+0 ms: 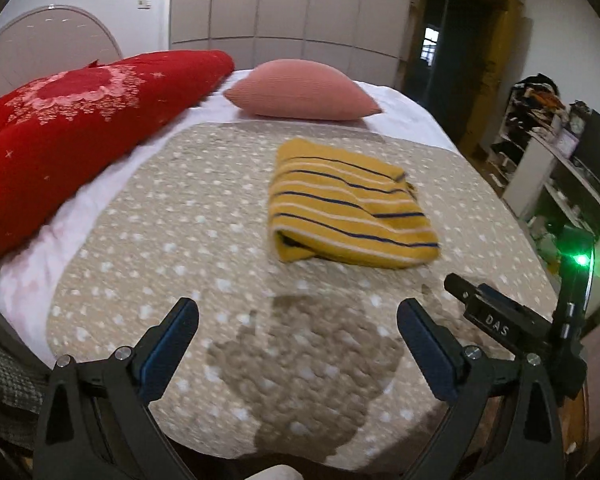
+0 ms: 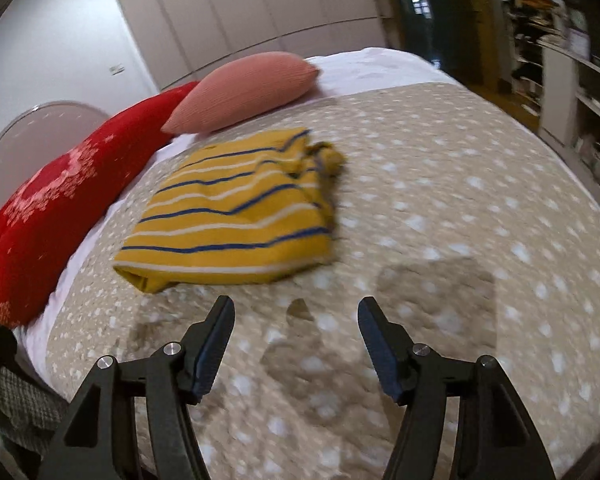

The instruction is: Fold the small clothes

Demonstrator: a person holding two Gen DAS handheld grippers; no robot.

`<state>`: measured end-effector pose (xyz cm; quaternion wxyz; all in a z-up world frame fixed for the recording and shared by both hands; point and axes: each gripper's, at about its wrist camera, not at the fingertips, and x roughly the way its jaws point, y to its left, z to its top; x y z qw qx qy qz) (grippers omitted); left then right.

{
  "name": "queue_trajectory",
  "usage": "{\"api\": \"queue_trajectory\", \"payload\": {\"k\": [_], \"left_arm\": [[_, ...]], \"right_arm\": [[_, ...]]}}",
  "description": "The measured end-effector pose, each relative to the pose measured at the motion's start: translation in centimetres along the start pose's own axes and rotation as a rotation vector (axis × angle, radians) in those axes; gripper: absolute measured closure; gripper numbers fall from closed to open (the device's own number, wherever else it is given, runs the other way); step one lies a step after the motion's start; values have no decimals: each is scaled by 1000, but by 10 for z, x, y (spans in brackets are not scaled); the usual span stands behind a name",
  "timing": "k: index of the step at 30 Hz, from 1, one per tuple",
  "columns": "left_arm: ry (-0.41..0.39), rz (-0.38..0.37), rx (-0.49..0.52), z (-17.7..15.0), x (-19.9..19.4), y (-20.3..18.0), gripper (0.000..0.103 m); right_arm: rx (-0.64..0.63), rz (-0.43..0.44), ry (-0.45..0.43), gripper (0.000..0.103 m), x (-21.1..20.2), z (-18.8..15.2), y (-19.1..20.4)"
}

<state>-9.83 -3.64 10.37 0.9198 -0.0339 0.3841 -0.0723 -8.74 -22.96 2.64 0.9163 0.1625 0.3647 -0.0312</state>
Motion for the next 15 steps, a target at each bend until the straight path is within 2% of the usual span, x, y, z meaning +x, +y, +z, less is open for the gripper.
{"api": "queue_trajectory", "payload": {"k": [2,5,12,15], "left_arm": [[3,-31,-4,-5,-3,-4,4],[59,-94,-8,-8,0,-8,4],[75,47,-5,-16,11,-2,4],[73,76,-11,-17,14,4,4]], "right_arm": [[6,-27,-21,33,-11,-2,-8],[19,-32,-40,30,-22,-2,-12],[-60,-39,-36,29,-30,-11,8],[-102,-43,-26,27,-29,-16,20]]}}
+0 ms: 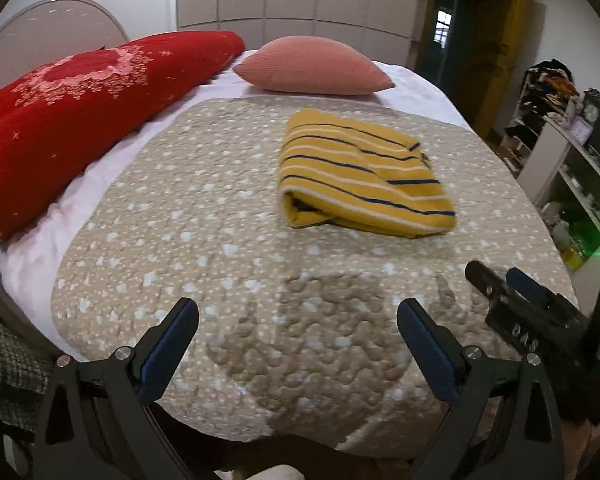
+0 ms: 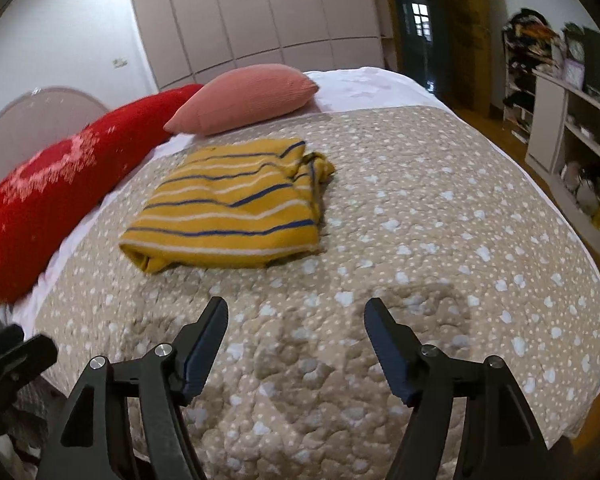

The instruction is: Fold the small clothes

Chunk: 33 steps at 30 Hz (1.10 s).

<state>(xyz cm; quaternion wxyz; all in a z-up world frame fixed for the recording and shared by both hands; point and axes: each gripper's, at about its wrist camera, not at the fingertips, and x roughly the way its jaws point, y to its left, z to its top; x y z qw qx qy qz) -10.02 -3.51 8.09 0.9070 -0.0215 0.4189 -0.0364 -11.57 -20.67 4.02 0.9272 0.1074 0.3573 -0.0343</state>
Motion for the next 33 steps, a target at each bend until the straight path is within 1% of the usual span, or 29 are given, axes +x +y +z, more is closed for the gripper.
{"api": "queue_trajectory", "payload": {"k": [6,11,14,25,33], "left_arm": [[22,3,-19,-2,10,10,4],[31,24,-17,-4,19,13,4],[30,41,0,-4,23,10,4],[82,38,39,-7,45,-1,4],[142,22,44,-11,65,-5,4]], "right_arm": [[-86,7,43,27,10,-9,24],[-114,1,47,27,14,-10,29],[-108,-6,56,27,18,-9,25],[-38,-23,88,27,36,-6,4],[-11,-30,113,27,48,-7,-6]]}}
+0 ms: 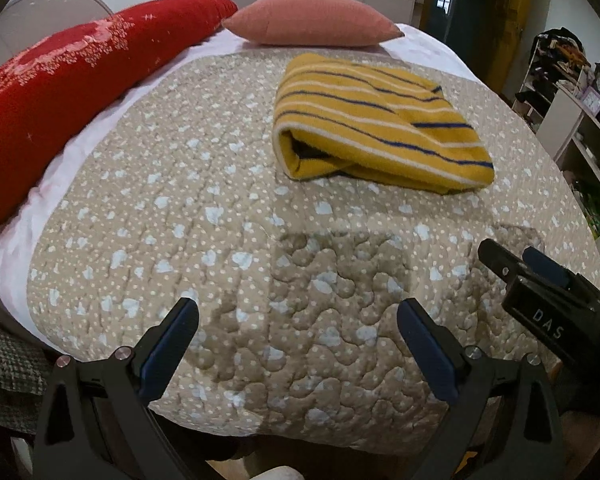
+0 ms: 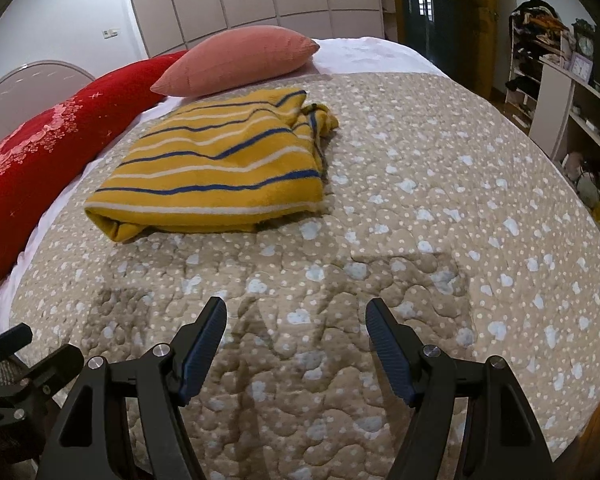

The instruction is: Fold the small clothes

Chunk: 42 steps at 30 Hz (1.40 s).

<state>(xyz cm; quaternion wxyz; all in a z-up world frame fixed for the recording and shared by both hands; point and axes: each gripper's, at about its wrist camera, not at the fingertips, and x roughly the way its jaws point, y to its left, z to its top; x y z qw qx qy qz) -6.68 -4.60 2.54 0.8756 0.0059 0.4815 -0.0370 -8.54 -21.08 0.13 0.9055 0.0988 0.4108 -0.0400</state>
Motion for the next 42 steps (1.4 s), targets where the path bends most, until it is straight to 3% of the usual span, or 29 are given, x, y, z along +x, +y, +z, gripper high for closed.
{"api": "queue_trajectory", "payload": {"k": [19,42], "left_arm": [[111,-3,-11,-3,43,5,4],[100,35,16,-7,54,2,0]], "right_arm": [[6,-6,36,21,22,-1,-4],[-7,5,26,14,28,-3,-2]]}}
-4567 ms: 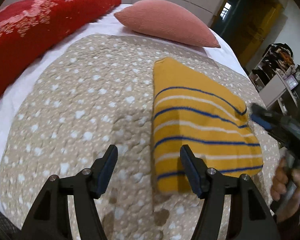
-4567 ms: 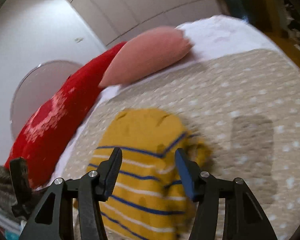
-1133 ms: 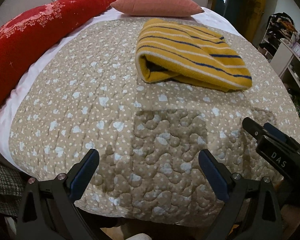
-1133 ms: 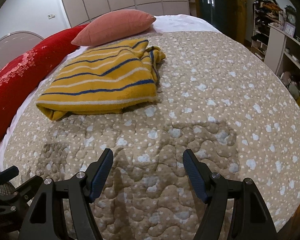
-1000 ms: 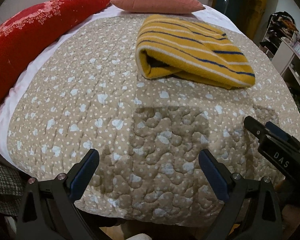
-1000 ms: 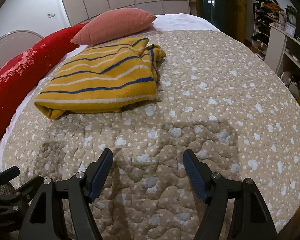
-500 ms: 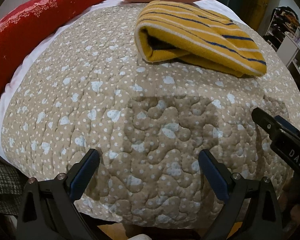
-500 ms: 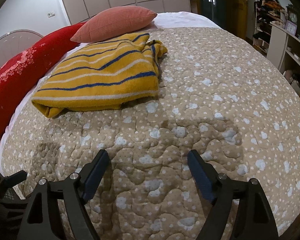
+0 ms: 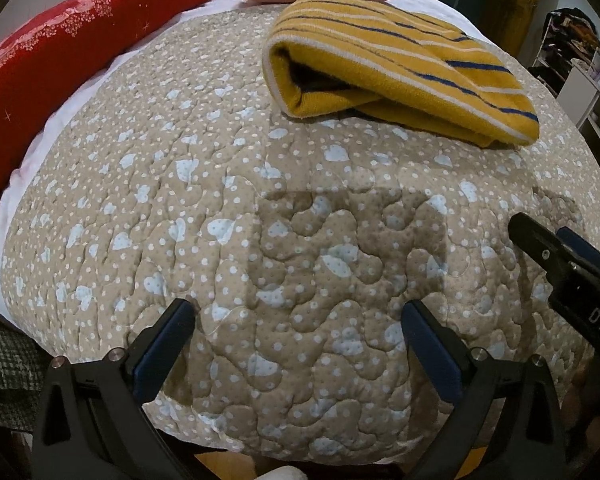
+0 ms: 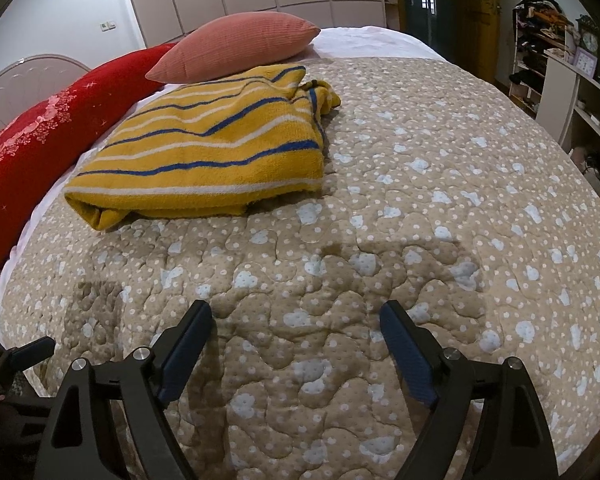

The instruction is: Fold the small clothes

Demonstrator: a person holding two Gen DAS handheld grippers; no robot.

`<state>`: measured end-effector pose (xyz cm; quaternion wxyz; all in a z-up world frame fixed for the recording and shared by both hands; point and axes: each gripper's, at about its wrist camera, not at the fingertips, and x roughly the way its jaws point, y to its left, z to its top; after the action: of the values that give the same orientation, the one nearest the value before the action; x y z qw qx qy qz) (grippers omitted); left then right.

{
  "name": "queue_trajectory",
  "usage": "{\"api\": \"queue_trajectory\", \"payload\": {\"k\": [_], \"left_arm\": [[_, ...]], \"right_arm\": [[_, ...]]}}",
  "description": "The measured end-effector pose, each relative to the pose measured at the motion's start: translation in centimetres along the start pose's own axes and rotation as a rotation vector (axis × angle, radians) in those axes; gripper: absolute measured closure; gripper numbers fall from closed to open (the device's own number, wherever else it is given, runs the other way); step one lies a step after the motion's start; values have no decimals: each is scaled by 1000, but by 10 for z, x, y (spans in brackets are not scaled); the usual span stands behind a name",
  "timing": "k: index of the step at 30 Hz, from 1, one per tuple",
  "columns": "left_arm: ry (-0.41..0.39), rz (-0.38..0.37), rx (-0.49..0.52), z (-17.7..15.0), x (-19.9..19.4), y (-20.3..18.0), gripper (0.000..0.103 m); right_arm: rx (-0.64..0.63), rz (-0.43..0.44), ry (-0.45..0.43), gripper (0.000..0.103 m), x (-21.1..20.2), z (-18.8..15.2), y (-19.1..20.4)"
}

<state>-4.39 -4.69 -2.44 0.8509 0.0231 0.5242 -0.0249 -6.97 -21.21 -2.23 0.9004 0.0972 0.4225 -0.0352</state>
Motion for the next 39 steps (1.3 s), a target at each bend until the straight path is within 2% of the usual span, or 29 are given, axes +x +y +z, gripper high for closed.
{"api": "queue_trajectory", "payload": {"k": [5,10,12,14,15,17,20,24,26,30,31,34,35,37,39], "left_arm": [[-27,0,0,-4,-8,-3,0],[-65,6,-25,-4,-31,2,0],[-105,20,-33,-1,-45,6,0],[-130,25,-43,1,-54,8,0],[-141,25,-51,2,-59,10,0],[-155,24,-67,3,-66,14,0],[-174,27,-94,5,-76,23,0],[-200,39,-130,11,-84,39,0],[-201,42,-139,12,-85,46,0],[-213,55,-132,12,-81,56,0],[-220,63,-125,12,-81,56,0],[-238,80,-109,13,-79,54,0],[-242,78,-105,13,-80,53,0],[-247,70,-96,14,-81,50,0],[-247,72,-90,14,-81,49,0]], "right_arm": [[18,19,-15,14,-10,-1,0],[21,36,-72,14,-27,4,-2],[-3,51,-96,19,-33,14,3],[-41,79,-132,32,-41,35,15],[-55,108,-148,35,-42,46,23],[-74,193,-151,51,-37,64,40],[-81,281,-101,65,-7,90,68],[-120,398,14,69,43,104,107],[-141,445,126,68,73,98,125],[-176,518,199,68,67,94,126],[-190,525,189,68,60,97,123],[-186,421,33,67,34,126,102],[-154,389,7,62,33,141,91],[-78,332,4,54,45,163,68],[-45,246,24,52,67,177,48]]}}
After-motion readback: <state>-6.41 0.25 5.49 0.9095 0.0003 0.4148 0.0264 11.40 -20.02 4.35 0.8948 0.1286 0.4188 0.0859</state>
